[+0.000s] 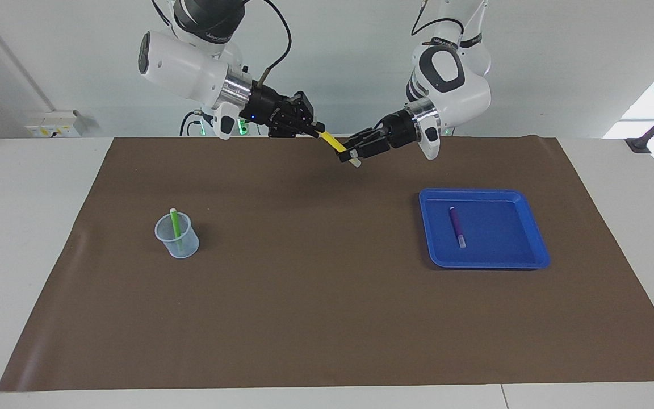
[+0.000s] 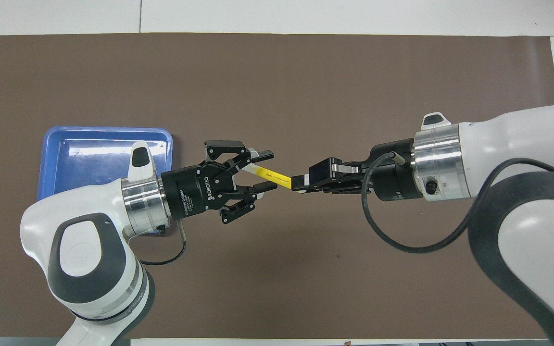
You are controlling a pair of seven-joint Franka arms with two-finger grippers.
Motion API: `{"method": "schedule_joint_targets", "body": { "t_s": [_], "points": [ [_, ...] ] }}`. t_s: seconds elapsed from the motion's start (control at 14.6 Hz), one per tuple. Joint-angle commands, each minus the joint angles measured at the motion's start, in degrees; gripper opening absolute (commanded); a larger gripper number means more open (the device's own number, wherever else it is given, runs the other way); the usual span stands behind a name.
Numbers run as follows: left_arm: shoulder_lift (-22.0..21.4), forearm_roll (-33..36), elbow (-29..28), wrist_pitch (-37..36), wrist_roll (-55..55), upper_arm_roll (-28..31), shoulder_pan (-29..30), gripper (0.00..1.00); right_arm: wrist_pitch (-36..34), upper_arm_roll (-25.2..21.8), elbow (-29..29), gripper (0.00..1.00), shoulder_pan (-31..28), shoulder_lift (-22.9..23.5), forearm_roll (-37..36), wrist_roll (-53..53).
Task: Right arm passes pens to left for tray arrangement
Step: 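Close the left gripper on the yellow pen held by the right gripper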
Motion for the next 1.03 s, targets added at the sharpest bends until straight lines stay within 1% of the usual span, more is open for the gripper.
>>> {"method": "schedule_joint_targets", "body": {
  "t_s": [0.0, 0.34, 0.41, 0.55, 0.62, 0.75, 0.96],
  "points": [
    [-1.39, 0.89, -0.93, -2.78, -1.02, 0.29, 1.17, 0.55, -0.33, -0.07, -0.27, 0.0, -0.21, -0.35, 0.13, -1.21],
    [-2.01, 1.33, -1.36, -2.88, -1.11, 0.29, 1.44, 0.54, -0.24, 0.02, -0.19, 0.0, -0.21, -0.35, -0.22, -1.21],
    [-2.01, 1.33, -1.37, -2.71, -1.11, 0.29, 1.36, 0.52, -0.33, 0.02, -0.19, 0.0, -0.21, -0.35, -0.22, -1.21],
    [-2.1, 1.42, -1.45, -2.62, -1.02, 0.29, 1.36, 0.4, -0.24, 0.02, -0.19, 0.0, -0.21, -0.35, -0.22, -1.21],
    [-2.1, 2.03, -1.54, -2.7, -1.02, 0.29, 1.36, 0.28, -0.24, 0.02, -0.19, 0.0, -0.21, -0.35, -0.22, -1.21],
    [-2.1, 2.74, -1.8, -2.79, -0.85, 0.29, 1.36, 0.0, -0.15, 0.02, -0.19, 0.0, -0.21, -0.35, -0.31, -1.21],
    [-2.36, 2.83, -2.16, -2.88, -0.23, 0.29, 1.44, 0.0, -0.15, 0.02, -0.1, 0.0, -0.21, -0.35, -0.31, -1.3]
  ]
}}
